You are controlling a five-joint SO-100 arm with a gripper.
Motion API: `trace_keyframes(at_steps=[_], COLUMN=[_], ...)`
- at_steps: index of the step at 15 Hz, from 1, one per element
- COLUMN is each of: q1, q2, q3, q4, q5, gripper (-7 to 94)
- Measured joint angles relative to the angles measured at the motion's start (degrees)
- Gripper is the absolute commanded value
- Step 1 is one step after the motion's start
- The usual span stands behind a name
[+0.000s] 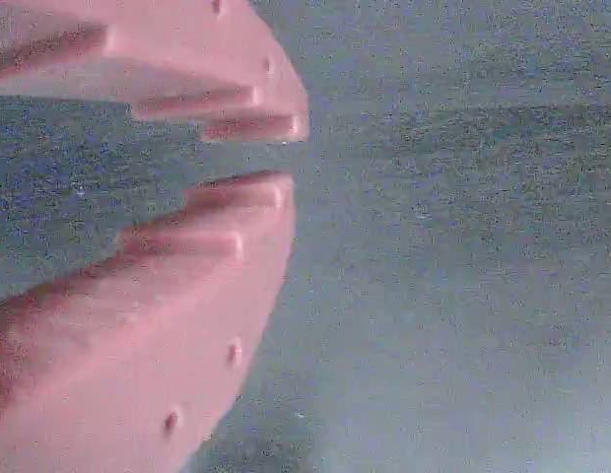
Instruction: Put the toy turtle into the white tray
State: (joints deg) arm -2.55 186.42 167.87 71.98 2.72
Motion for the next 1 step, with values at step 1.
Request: trace_keyframes(at_steps=[1], q1=[0.00], q2=[0.00], q3=[0.00], q4=[0.00], q5=[0.00], gripper=[0])
